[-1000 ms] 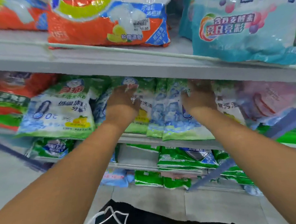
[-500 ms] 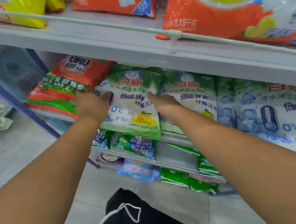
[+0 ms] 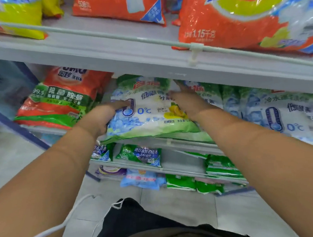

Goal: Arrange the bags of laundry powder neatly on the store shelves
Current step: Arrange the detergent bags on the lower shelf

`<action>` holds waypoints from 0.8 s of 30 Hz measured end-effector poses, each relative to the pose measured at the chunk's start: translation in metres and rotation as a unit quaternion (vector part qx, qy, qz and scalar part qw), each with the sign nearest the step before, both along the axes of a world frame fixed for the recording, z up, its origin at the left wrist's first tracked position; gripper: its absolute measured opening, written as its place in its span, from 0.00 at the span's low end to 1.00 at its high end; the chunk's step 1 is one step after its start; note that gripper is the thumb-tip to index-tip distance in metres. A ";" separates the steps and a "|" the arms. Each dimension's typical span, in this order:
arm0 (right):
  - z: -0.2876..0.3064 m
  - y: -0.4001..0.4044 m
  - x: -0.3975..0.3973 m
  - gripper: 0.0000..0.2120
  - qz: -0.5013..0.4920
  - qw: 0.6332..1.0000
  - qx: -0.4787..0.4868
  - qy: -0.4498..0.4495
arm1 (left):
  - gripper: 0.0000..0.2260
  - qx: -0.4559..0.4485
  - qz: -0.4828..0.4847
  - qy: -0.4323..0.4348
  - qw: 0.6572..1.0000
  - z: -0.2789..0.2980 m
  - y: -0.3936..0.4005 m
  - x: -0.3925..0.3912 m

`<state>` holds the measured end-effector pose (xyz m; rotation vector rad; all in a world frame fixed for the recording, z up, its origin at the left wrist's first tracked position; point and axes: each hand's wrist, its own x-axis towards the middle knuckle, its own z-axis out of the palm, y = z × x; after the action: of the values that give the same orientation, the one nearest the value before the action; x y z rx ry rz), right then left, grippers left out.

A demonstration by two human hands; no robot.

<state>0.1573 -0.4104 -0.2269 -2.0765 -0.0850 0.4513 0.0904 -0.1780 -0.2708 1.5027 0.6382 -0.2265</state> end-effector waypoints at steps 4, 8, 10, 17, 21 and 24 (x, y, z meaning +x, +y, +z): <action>0.027 -0.060 -0.005 0.16 -0.029 0.997 -0.048 -0.049 | 0.27 -0.004 0.003 -0.070 0.998 0.009 -0.047 0.030; 0.028 -0.123 -0.002 0.22 -0.056 0.995 -0.082 0.007 | 0.18 0.063 -0.026 -0.128 0.989 0.021 -0.099 0.056; 0.012 -0.144 0.010 0.24 -0.082 0.992 -0.086 0.033 | 0.29 0.130 -0.098 -0.077 0.984 0.017 -0.116 0.060; -0.039 -0.158 0.019 0.30 -0.178 0.981 -0.055 0.062 | 0.37 0.378 -0.131 0.068 0.914 -0.002 -0.135 0.055; -0.048 -0.145 0.026 0.23 -0.202 0.965 -0.165 -0.034 | 0.29 0.500 -0.057 -0.035 0.864 0.005 -0.144 0.060; -0.051 -0.124 0.020 0.26 -0.051 0.922 -0.301 -0.237 | 0.30 0.584 -0.171 -0.139 0.781 0.005 -0.165 0.069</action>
<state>0.1774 -0.5343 -0.2783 -2.7475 -0.1353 -0.1278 0.1595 -0.3433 -0.2656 2.8031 0.2063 0.1845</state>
